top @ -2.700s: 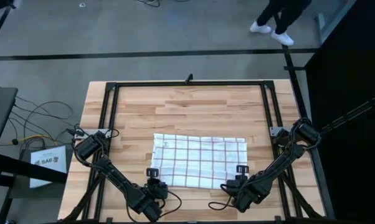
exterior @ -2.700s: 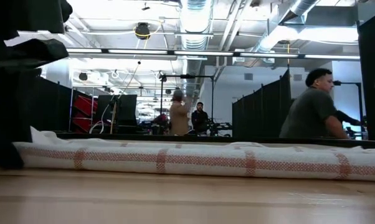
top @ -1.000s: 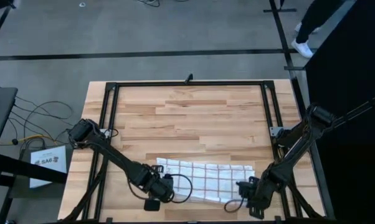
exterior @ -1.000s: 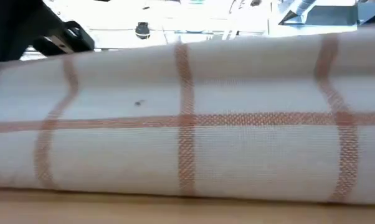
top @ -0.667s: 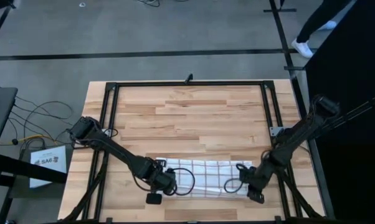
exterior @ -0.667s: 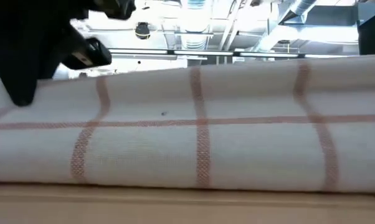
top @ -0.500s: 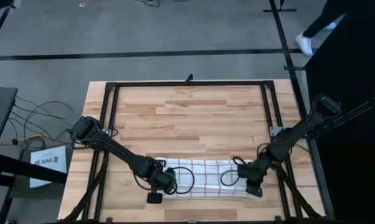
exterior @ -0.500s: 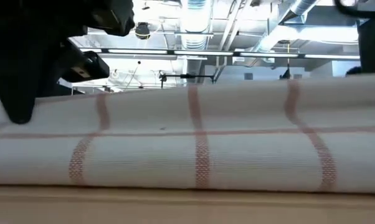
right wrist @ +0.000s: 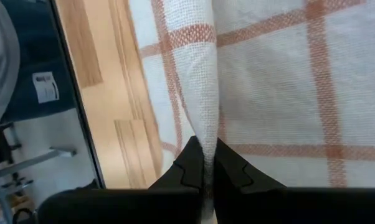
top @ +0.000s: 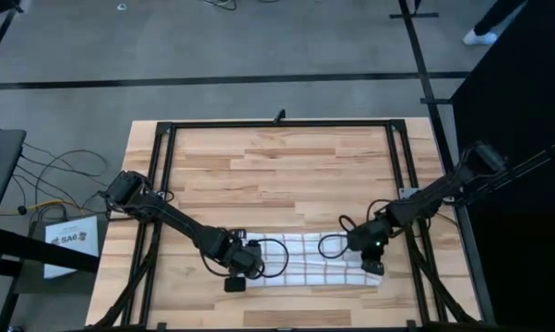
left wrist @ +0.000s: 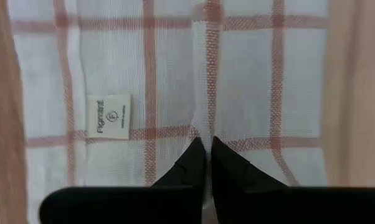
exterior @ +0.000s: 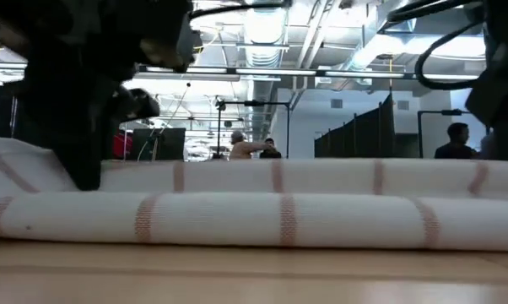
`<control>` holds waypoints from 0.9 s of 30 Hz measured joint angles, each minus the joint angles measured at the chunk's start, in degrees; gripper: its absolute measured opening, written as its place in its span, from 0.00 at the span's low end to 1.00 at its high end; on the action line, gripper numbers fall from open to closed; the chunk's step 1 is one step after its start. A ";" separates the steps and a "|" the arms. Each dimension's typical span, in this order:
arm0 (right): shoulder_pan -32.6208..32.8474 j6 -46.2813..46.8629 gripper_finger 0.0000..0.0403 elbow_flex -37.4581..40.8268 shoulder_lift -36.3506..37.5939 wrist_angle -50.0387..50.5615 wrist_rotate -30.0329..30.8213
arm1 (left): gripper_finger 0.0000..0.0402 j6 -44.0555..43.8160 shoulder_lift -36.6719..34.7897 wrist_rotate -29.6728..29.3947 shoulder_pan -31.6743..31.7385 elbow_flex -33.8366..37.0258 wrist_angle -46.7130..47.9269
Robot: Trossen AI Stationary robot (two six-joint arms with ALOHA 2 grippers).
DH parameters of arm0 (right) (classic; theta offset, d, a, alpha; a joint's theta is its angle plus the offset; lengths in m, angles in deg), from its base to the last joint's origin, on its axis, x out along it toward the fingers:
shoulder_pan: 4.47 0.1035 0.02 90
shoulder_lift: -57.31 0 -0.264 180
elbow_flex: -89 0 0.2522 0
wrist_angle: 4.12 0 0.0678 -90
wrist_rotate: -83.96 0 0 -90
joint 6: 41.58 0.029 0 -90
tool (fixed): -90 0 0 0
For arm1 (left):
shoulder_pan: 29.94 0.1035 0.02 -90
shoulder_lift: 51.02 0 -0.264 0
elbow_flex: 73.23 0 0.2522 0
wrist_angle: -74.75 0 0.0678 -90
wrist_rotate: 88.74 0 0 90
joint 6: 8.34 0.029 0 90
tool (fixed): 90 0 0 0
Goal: Roll towel
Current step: Fold the towel
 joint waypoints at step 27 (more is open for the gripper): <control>-13.92 -20.08 0.40 -9.51 0.15 22.62 3.37 | 0.30 -4.88 -0.35 -5.92 -0.29 -8.01 15.86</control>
